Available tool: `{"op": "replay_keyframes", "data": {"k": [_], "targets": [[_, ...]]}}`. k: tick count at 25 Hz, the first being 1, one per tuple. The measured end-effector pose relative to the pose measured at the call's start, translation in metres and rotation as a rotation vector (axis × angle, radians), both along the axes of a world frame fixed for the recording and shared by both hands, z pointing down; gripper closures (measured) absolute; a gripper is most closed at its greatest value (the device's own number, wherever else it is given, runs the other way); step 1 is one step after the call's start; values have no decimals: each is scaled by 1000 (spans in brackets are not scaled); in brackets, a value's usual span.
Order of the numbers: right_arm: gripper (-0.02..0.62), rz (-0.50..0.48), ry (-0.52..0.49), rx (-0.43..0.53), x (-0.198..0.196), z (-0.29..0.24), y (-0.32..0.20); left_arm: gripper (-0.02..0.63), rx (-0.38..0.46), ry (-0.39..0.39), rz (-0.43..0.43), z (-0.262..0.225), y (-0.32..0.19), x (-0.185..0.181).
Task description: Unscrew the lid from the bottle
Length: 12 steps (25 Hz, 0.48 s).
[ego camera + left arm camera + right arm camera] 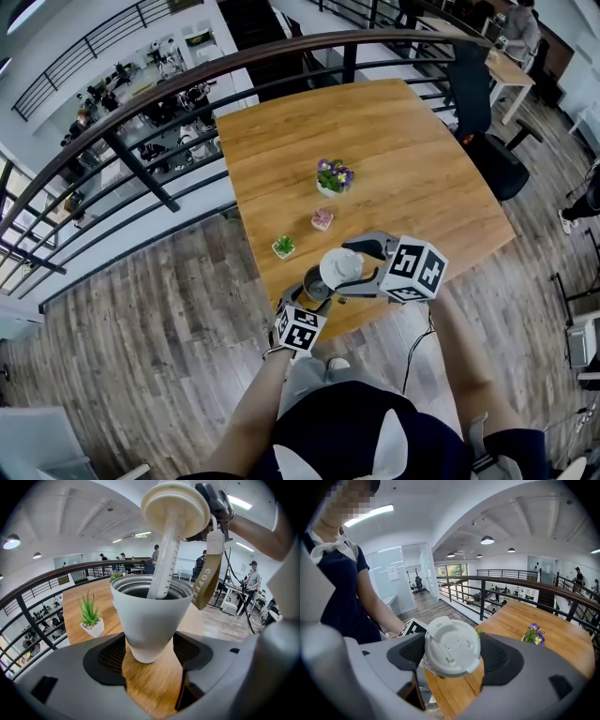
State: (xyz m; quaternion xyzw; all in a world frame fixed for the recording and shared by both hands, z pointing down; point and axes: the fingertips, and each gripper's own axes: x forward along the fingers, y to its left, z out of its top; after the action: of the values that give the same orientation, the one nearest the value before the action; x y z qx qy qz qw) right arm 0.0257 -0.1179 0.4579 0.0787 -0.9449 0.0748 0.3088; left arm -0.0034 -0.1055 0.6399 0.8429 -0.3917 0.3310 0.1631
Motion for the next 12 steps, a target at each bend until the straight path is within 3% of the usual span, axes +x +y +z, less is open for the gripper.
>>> {"op": "replay_keyframes", "data": {"k": [12], "targets": [[230,117,-167,-91,23,-16,-8,284,-7,1,-7,-1,1,0]]}}
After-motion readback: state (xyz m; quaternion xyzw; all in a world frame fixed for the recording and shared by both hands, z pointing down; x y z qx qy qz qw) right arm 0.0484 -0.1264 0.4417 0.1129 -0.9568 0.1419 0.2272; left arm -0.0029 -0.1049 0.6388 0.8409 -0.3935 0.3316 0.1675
